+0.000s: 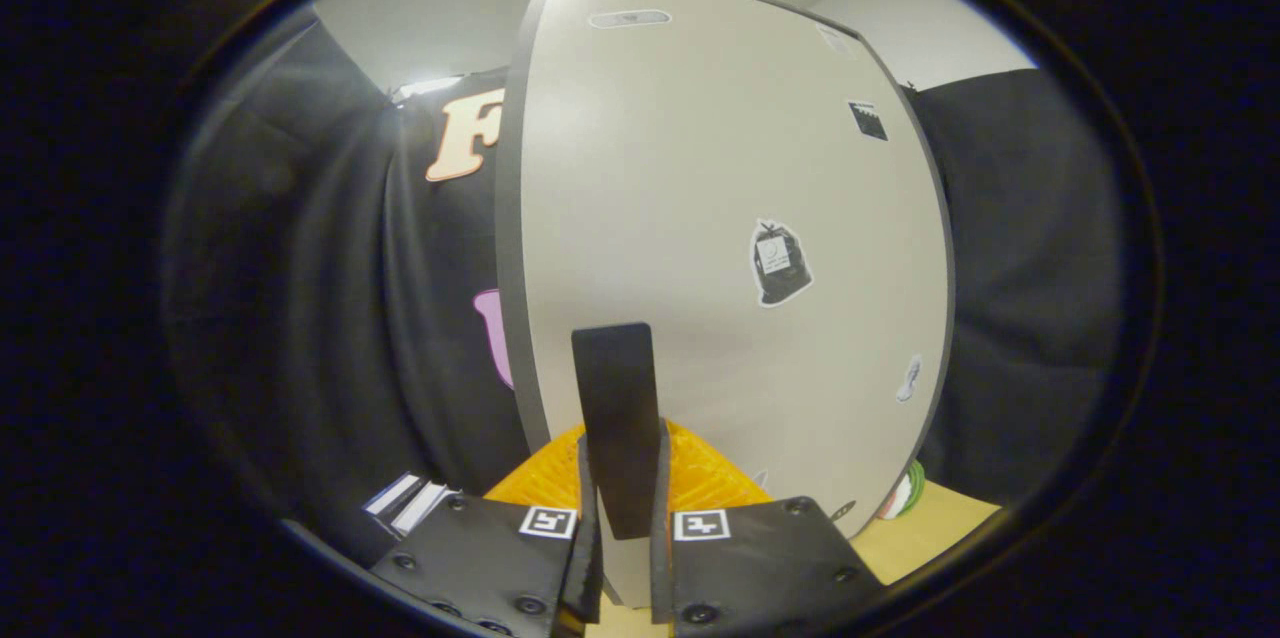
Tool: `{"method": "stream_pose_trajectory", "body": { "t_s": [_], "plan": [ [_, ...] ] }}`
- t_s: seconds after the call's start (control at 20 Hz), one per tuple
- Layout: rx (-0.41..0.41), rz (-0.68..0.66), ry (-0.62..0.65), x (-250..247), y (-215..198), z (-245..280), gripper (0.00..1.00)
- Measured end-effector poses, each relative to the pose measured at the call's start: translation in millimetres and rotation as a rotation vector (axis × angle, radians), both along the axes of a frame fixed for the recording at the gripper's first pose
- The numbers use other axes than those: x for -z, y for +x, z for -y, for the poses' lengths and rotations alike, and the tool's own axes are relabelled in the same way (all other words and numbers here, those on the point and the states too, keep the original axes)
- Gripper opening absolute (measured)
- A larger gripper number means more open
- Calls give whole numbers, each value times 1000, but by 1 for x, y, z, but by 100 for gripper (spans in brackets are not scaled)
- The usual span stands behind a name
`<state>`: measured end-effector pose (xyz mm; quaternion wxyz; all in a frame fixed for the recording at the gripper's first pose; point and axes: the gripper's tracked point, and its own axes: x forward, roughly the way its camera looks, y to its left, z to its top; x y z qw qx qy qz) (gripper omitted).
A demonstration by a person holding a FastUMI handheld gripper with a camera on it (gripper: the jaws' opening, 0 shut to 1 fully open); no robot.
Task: Open the shoe cabinet door, grab the shoes and put them into the shoe cabinet, then close the shoe cabinet door.
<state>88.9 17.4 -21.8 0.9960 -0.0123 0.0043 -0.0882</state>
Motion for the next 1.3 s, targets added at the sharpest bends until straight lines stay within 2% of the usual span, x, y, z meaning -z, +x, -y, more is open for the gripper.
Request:
{"method": "stream_pose_trajectory", "body": {
  "t_s": [0.4,1.05,1.3],
  "plan": [
    [-6,1,2,-4,-76,28,21],
    [-276,-43,-21,-13,-174,91,20],
    [-276,-34,-31,-20,-211,127,20]
  ]
}}
